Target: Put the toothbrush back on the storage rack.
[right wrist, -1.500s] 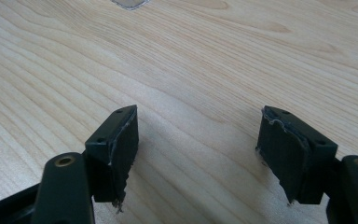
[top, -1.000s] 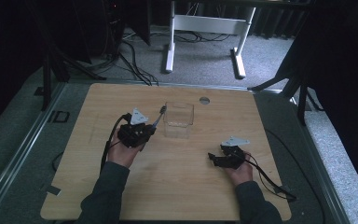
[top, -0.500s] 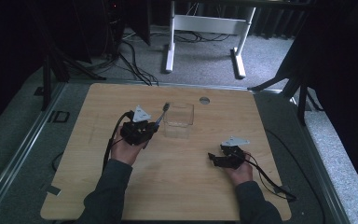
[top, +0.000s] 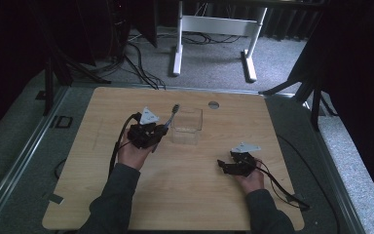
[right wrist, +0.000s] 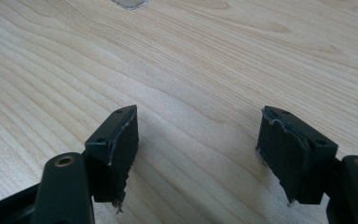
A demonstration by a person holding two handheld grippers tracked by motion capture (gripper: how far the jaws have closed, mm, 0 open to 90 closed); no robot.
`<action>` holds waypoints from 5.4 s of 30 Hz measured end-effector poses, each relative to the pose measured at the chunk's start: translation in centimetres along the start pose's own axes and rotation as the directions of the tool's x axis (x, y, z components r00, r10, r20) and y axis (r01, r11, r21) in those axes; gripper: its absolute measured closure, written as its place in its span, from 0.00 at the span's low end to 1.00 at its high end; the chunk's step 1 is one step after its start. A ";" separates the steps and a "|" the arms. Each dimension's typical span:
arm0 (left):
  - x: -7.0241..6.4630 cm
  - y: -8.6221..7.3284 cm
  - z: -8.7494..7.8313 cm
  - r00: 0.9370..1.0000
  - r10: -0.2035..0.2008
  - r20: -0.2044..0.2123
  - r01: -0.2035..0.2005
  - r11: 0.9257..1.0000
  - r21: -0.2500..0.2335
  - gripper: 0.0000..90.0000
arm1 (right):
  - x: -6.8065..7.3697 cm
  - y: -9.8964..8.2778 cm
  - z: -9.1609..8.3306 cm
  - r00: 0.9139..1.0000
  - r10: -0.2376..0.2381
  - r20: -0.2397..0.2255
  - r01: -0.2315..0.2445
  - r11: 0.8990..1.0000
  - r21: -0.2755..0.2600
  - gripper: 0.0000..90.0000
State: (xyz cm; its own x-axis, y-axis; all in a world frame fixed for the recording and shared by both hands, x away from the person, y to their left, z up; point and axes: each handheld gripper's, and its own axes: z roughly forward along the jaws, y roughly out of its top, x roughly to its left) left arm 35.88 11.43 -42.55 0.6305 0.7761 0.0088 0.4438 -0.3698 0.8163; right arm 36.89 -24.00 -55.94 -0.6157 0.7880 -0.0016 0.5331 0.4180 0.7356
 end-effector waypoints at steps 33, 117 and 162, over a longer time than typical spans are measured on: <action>0.0 1.9 0.6 1.000 0.004 0.014 -0.003 0.998 -0.070 0.87 | 0.0 0.0 0.0 1.000 -0.001 -0.001 0.001 1.000 0.000 0.32; 1.6 4.0 4.1 0.994 -0.104 0.027 0.108 0.962 -0.249 0.87 | 0.0 0.0 0.0 1.000 -0.003 -0.002 0.003 1.000 0.000 0.32; 1.1 4.3 6.3 0.998 -0.065 -0.002 0.061 0.944 -0.323 0.87 | 0.0 0.0 0.0 1.000 -0.005 -0.003 0.005 1.000 0.000 0.32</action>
State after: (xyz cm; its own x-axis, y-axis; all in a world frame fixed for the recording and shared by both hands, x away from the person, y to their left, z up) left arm 42.49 7.53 -42.63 0.5992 0.7994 -0.0432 0.2517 -0.1369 0.9581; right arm 36.94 -24.02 -55.94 -0.6201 0.7845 -0.0036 0.5298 0.4221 0.7356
